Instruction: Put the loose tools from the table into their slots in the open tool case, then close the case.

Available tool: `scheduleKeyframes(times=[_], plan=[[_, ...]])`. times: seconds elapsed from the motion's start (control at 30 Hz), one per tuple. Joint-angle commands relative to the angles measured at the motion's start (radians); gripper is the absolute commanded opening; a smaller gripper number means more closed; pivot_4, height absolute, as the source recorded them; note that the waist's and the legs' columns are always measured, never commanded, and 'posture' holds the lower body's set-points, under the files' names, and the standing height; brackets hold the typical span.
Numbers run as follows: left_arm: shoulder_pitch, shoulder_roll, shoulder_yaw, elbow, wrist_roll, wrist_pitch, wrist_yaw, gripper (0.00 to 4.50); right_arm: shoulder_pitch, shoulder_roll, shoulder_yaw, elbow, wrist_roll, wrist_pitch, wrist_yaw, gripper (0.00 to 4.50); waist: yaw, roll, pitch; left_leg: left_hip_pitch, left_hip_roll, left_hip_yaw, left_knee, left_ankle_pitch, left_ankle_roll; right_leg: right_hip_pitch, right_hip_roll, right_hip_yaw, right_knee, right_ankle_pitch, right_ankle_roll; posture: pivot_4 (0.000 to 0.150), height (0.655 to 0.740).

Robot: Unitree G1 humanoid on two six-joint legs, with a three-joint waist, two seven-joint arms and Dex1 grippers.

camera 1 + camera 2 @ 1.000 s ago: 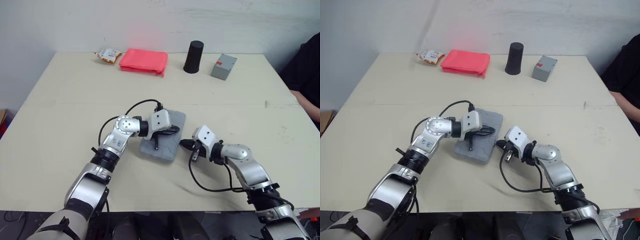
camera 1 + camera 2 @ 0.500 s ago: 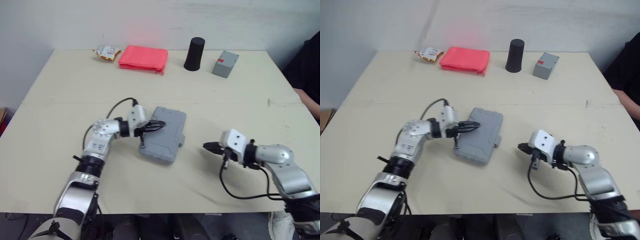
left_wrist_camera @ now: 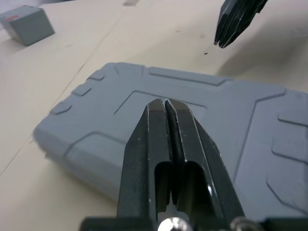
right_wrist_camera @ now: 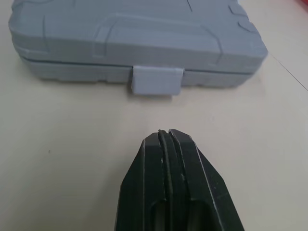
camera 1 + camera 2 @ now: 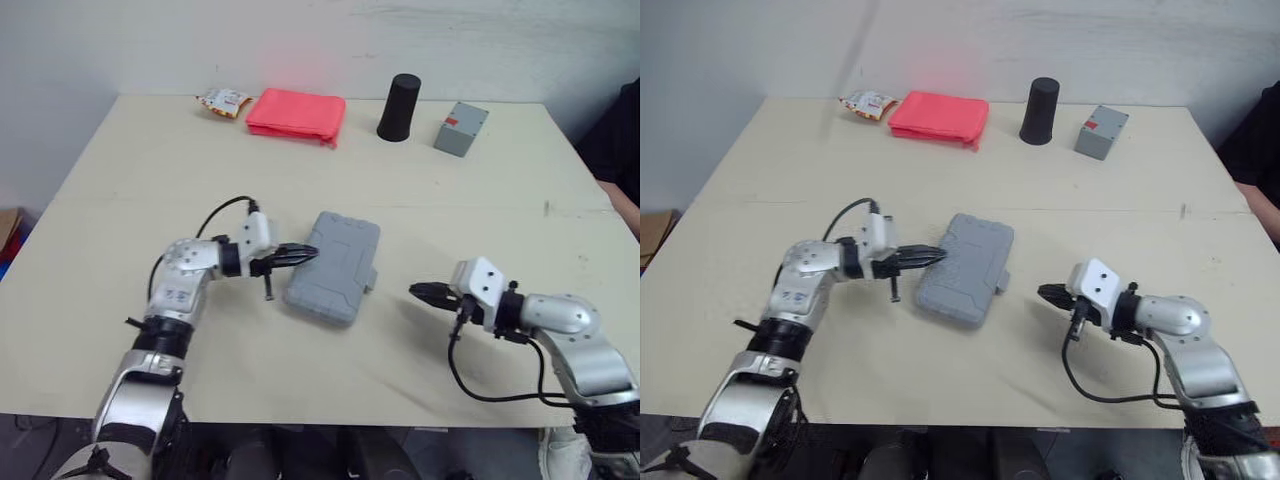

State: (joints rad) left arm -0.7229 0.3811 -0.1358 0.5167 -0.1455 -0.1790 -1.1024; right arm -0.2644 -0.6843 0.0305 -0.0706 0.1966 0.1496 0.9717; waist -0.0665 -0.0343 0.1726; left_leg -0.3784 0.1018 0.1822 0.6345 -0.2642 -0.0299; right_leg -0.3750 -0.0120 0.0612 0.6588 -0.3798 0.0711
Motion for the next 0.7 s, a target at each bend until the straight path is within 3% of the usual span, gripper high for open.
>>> scheduleKeyframes(times=[0.03, 0.2, 0.4, 0.6, 0.7], plan=[[-0.056, -0.032, -0.043, 0.090, 0.091, -0.031, 0.073, 0.03, -0.071, 0.048, 0.042, 0.057, -0.034, -0.026, -0.026, 0.00, -0.002, 0.000, 0.000, 0.000, 0.000, 0.000, 0.000, 0.000, 0.000, -0.001, 0.000, 0.000, 0.000, 0.000, 0.000, 0.150, 0.7400], [-0.119, -0.068, -0.099, 0.195, 0.189, -0.006, 0.146, 0.03, -0.136, 0.103, 0.089, 0.141, -0.066, -0.041, -0.039, 0.00, 0.013, 0.000, 0.000, 0.001, 0.001, 0.000, -0.001, 0.001, -0.002, 0.000, 0.000, 0.000, 0.001, -0.001, -0.001, 0.150, 0.7400], [-0.107, -0.061, -0.146, 0.193, 0.225, -0.016, 0.113, 0.03, -0.181, 0.145, 0.122, 0.213, -0.097, -0.050, -0.051, 0.00, 0.008, 0.000, 0.000, 0.005, 0.001, 0.001, 0.002, 0.001, 0.003, 0.004, -0.004, -0.001, 0.002, 0.002, 0.001, 0.150, 0.7400], [-0.122, -0.096, -0.081, 0.104, 0.122, 0.059, 0.085, 0.03, -0.184, 0.151, 0.120, 0.242, -0.118, -0.061, -0.063, 0.00, 0.009, 0.000, 0.000, 0.005, 0.001, 0.001, 0.000, 0.001, 0.002, 0.004, -0.004, -0.001, 0.002, 0.002, 0.000, 0.150, 0.7400], [-0.143, -0.104, -0.084, 0.101, 0.134, 0.087, 0.096, 0.03, -0.192, 0.158, 0.115, 0.261, -0.119, -0.073, -0.071, 0.00, 0.009, 0.000, 0.000, 0.002, 0.001, 0.001, 0.001, 0.001, 0.002, 0.001, -0.004, -0.001, 0.002, 0.002, 0.000, 0.150, 0.7400]])
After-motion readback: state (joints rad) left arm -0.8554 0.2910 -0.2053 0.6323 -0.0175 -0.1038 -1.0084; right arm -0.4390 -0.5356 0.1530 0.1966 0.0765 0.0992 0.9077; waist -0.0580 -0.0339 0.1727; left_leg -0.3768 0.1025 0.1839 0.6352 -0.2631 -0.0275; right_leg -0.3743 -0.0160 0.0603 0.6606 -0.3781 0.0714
